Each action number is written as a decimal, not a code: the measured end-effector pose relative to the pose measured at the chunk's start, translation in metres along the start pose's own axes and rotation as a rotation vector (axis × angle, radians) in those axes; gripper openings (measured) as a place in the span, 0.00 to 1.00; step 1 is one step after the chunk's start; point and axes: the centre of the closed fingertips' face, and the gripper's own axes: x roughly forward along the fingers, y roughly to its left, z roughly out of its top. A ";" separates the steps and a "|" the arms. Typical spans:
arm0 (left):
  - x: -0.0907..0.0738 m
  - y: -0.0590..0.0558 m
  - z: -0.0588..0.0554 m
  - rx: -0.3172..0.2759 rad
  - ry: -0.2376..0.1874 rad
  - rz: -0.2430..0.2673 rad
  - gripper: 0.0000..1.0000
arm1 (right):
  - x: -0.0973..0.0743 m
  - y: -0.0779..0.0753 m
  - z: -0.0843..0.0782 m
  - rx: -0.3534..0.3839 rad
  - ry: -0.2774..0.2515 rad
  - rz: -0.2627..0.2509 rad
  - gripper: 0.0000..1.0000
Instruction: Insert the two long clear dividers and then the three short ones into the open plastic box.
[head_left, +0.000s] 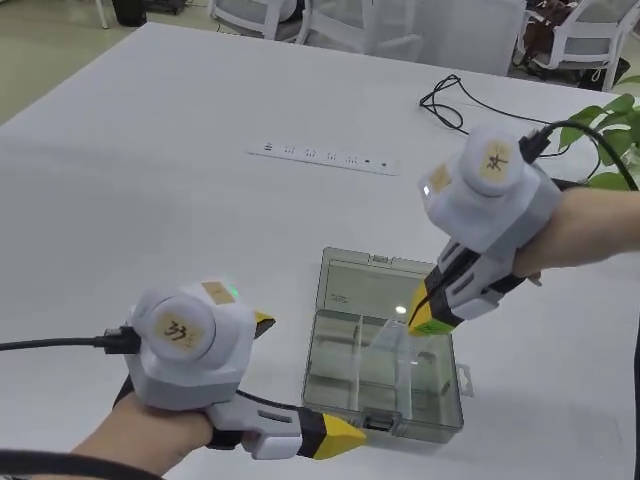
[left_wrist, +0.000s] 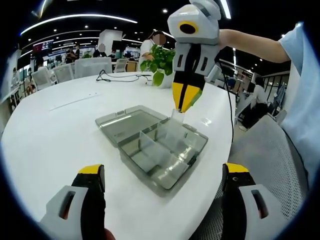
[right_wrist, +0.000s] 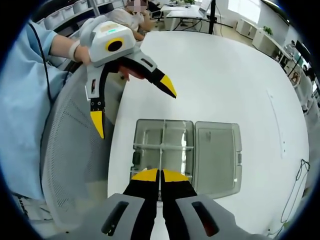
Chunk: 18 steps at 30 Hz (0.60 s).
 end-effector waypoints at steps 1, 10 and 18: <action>0.000 0.000 0.000 -0.002 0.001 -0.001 1.00 | 0.001 0.001 -0.001 0.002 0.004 0.001 0.02; -0.001 0.000 -0.002 -0.003 0.004 -0.004 0.98 | 0.005 0.005 0.003 0.001 0.002 -0.005 0.02; -0.001 0.000 -0.003 -0.008 0.004 -0.005 0.97 | 0.010 0.003 0.008 -0.003 -0.014 -0.015 0.02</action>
